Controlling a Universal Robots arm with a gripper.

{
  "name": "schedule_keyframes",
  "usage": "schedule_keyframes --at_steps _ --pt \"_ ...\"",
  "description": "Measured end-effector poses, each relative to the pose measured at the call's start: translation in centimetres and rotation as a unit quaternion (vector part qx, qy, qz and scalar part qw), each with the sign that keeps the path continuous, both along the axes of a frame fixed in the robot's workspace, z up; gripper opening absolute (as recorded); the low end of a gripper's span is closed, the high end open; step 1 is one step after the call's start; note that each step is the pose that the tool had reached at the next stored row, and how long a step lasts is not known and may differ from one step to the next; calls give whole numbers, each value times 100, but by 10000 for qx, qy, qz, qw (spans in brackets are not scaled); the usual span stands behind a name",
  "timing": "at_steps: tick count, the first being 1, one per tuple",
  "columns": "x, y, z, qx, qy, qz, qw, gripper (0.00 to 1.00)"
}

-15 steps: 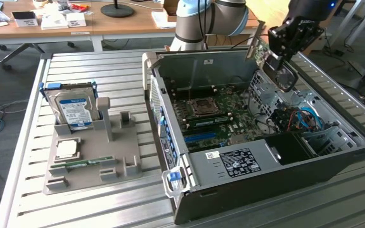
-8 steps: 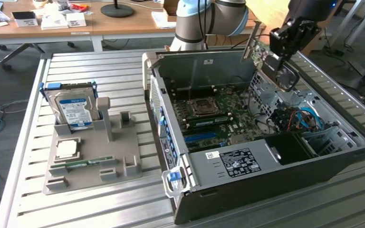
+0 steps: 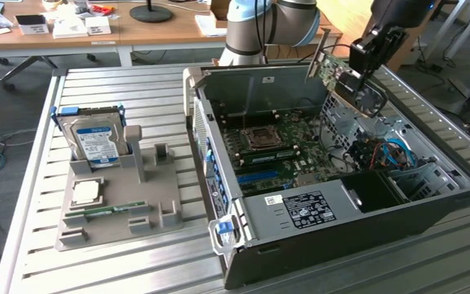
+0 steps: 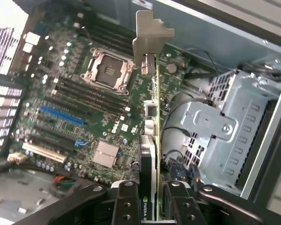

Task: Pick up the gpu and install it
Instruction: 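Insert the gpu into the slot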

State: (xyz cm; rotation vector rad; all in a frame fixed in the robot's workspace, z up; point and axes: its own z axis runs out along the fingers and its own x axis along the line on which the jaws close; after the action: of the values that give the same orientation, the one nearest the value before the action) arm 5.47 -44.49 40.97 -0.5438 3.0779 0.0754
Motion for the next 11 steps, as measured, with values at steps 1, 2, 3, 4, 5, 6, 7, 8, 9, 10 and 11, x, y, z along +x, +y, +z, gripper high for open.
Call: schedule_keyframes --at_steps 1,2,3,4,5,6,7,8,9,10,11 --pt "0 0 -1 0 0 90 10000 27" --pt "0 0 -5 0 0 444 9990 27" --pt "0 0 -9 0 0 791 9969 27" --pt "0 0 -10 0 0 880 9961 27" --pt "0 0 -11 0 0 969 9953 27" --pt "0 0 -12 0 0 1062 9943 27" --pt "0 0 -14 0 0 1151 9933 27" --pt "0 0 -15 0 0 1241 9923 27" --pt "0 0 -16 0 0 1330 9911 27" --pt "0 0 -17 0 0 1424 9898 27" --pt "0 0 -18 0 0 1513 9885 27"
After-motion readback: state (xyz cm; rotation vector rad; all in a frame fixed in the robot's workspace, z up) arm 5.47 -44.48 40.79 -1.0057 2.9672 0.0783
